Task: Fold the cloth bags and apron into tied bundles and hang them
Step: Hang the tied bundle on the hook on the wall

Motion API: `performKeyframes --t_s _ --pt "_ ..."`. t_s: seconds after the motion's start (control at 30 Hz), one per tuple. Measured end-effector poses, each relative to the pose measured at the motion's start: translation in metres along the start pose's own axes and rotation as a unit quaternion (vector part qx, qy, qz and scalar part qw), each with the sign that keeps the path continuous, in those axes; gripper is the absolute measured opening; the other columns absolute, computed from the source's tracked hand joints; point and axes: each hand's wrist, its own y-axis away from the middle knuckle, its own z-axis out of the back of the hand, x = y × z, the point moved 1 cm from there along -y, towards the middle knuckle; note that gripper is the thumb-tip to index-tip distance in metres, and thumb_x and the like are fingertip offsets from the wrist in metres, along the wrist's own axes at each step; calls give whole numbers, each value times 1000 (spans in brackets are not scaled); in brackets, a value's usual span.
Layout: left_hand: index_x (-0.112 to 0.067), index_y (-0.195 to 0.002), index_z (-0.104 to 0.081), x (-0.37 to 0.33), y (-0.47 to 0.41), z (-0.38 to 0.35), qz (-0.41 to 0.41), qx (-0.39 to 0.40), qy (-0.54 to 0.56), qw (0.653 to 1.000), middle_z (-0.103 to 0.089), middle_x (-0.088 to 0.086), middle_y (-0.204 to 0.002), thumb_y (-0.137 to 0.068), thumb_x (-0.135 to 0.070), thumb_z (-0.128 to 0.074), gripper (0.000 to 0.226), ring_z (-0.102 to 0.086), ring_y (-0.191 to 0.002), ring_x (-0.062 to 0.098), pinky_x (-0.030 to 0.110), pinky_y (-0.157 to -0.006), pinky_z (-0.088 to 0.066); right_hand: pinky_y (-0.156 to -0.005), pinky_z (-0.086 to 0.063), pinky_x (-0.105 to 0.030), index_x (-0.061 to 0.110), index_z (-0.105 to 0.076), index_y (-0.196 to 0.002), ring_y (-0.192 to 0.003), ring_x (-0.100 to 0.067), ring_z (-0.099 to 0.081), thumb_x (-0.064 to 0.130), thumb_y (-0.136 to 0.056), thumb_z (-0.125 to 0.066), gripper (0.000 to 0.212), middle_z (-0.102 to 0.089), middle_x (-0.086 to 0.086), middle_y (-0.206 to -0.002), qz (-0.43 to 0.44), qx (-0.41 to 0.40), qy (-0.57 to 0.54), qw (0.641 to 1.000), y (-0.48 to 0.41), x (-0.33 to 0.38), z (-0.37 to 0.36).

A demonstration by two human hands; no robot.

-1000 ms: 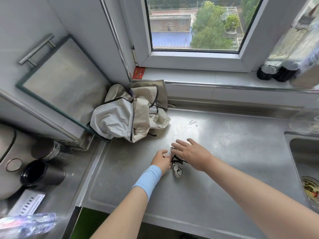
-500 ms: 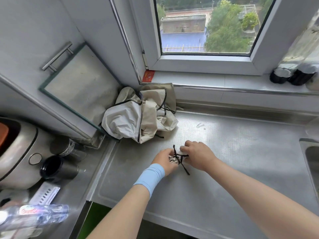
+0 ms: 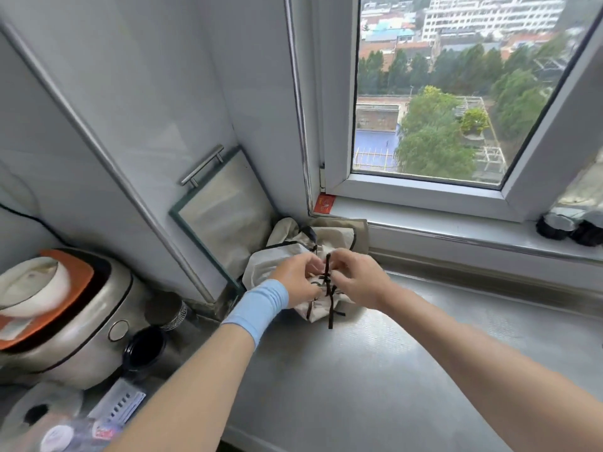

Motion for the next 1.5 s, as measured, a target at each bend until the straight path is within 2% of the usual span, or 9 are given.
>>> performKeyframes --t_s 0.2,0.47,0.63,0.77,0.97,1.03,1.2,1.33,1.5 --pt "-28 -89 -48 -6 -13 112 -31 -89 99 991 -71 -8 -91 -63 -13 -80 43 -68 -89 15 38 -80 -57 -71 -50 -33 22 -63 -89 -76 -12 -62 30 -90 -62 8 -67 7 -81 15 -123 -41 992 -72 84 17" --pt "-21 -104 -55 -48 -32 243 -124 -153 103 975 -71 -7 -95 -70 -7 -77 43 -67 -93 15 39 -91 -54 -66 -44 -27 23 -66 -87 -70 -10 -57 23 -92 -64 5 -64 7 -76 68 -257 -95 959 -156 183 70" --pt "-23 -112 -62 -103 -36 316 -182 -206 135 952 -69 -3 -110 -76 -19 -56 36 -64 -104 15 33 -96 -50 -61 -43 -26 28 -63 -79 -63 -4 -53 23 -93 -62 16 -59 14 -67 130 -298 -67 943 -194 252 127" --pt "-20 -108 -71 -141 -34 368 -218 -260 179 924 -71 -4 -101 -90 -23 -64 20 -66 -95 11 17 -80 -51 -59 -43 -28 27 -64 -78 -63 -8 -54 23 -93 -60 17 -61 11 -67 156 -311 -30 937 -218 293 171" --pt "-26 -79 -78 -169 -49 419 -216 -265 265 902 -76 -3 -87 -74 -28 -79 6 -73 -83 21 39 -88 -57 -58 -42 -30 23 -65 -75 -59 -11 -52 30 -93 -62 19 -59 9 -61 179 -319 6 931 -241 325 218" --pt "-25 -80 -77 -177 -53 431 -217 -270 250 904 -76 -4 -88 -76 -30 -77 6 -73 -82 20 36 -86 -57 -57 -41 -27 23 -69 -75 -57 -9 -51 28 -91 -66 17 -59 9 -60 180 -320 1 930 -248 331 230" --pt "-13 -97 -68 -196 -62 447 -239 -276 207 908 -72 -1 -95 -93 -22 -60 12 -71 -68 13 18 -54 -51 -64 -50 -32 23 -78 -79 -64 -17 -62 29 -85 -74 9 -71 2 -69 186 -318 -58 928 -261 341 254" --pt "-13 -99 -66 -206 -74 455 -276 -305 200 889 -71 -1 -90 -95 -22 -56 14 -69 -70 9 20 -62 -53 -60 -49 -33 22 -78 -77 -58 -8 -57 30 -84 -75 11 -71 2 -68 183 -315 -82 928 -272 351 268" --pt "-11 -94 -72 -210 -81 465 -289 -258 289 875 -74 0 -86 -89 -24 -68 15 -72 -70 10 14 -54 -47 -49 -43 -21 19 -78 -74 -47 0 -54 32 -80 -79 15 -66 11 -55 172 -310 -92 930 -278 359 281"
